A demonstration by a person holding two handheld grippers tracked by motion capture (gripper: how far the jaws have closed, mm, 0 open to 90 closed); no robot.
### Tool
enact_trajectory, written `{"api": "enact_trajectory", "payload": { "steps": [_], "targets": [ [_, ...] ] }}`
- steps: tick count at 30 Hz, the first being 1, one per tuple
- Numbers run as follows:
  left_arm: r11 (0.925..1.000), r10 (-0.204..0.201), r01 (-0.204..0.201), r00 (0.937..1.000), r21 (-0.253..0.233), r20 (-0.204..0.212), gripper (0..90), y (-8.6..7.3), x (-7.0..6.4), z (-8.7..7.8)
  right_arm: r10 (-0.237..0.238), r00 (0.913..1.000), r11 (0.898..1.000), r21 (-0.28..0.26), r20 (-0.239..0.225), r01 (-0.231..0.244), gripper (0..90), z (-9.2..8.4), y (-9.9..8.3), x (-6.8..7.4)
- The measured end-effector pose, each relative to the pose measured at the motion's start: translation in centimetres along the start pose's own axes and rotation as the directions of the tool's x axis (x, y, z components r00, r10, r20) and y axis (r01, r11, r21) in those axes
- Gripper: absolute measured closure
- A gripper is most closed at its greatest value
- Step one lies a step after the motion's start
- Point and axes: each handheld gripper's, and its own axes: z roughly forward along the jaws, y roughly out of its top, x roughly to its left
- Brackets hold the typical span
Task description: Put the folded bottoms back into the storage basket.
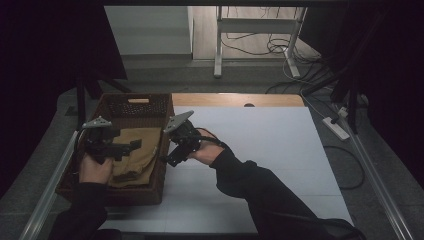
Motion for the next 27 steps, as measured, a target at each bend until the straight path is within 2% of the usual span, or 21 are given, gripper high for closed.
{"api": "enact_trajectory", "payload": {
  "steps": [9,16,27],
  "targets": [
    [0.9997,0.023,-0.023,0.9997,0.004,-0.003,0.0,-0.3,-1.2,-0.3,0.047,0.9988,0.999,-0.01,0.012,-0.047,0.0,-1.9,-1.8,-0.7],
    [0.9994,0.03,-0.03,0.9995,0.019,-0.002,0.0,-0.6,-1.9,-0.5,0.099,0.995,0.995,-0.033,0.014,-0.098,0.0,-3.3,-3.1,-1.0],
    [0.9988,0.049,-0.049,0.9988,0.009,-0.003,0.0,-1.3,-3.4,-1.3,0.146,0.9888,0.988,-0.063,0.032,-0.143,0.0,-5.2,-4.7,-1.1]
  ]
}}
